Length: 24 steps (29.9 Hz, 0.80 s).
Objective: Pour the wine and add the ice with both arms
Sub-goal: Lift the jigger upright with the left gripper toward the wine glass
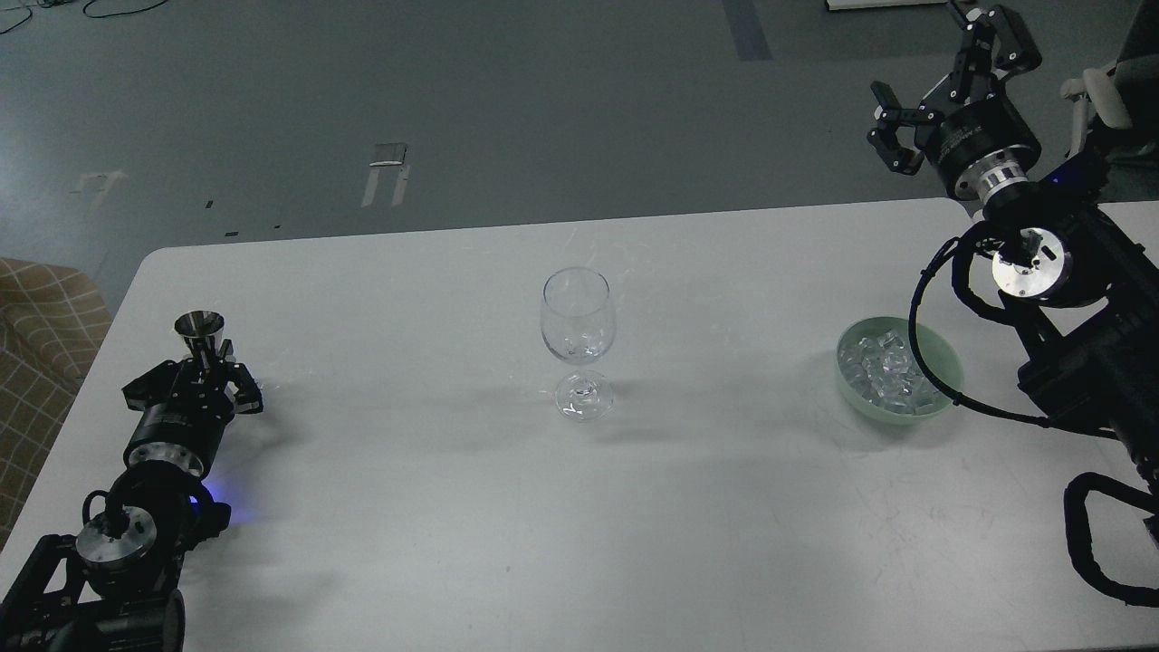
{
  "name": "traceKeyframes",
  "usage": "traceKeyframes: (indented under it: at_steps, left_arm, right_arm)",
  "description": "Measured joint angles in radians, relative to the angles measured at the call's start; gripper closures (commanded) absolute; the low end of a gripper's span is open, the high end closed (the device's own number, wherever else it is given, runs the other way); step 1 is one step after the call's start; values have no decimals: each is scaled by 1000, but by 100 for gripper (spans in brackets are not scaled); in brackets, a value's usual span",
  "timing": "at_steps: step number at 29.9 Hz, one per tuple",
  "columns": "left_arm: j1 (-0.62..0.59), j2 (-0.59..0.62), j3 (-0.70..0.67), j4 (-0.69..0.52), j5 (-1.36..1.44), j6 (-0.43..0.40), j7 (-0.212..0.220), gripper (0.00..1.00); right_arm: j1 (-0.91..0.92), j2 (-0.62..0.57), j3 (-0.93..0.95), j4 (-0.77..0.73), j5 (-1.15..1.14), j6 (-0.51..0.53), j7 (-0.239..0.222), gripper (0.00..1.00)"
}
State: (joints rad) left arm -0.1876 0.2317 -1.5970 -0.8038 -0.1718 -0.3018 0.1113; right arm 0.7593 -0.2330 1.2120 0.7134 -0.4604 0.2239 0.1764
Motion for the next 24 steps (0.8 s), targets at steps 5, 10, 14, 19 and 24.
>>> traceKeyframes:
  at_steps: [5,10,14,19,24]
  left_arm:
    - [-2,0,-2,-2,-8,-14,1,87]
    - [-6,0,2,-11,-9,-40,10,87]
    - [-18,-1,4,-19,-9,-52,24,88]
    - [-42,-3,6,-34,-7,-61,48,88]
    - [-69,-5,8,-50,-6,-62,68,88]
  right_arm:
    - [0,0,0,0,0,0,0,0]
    - [0,-2,0,0,0,-2,0,0]
    - [0,-7,1,0,0,-2,-1,0]
    - [0,-9,1,0,0,-2,-2,0]
    - [0,-9,1,0,0,-2,-2,0]
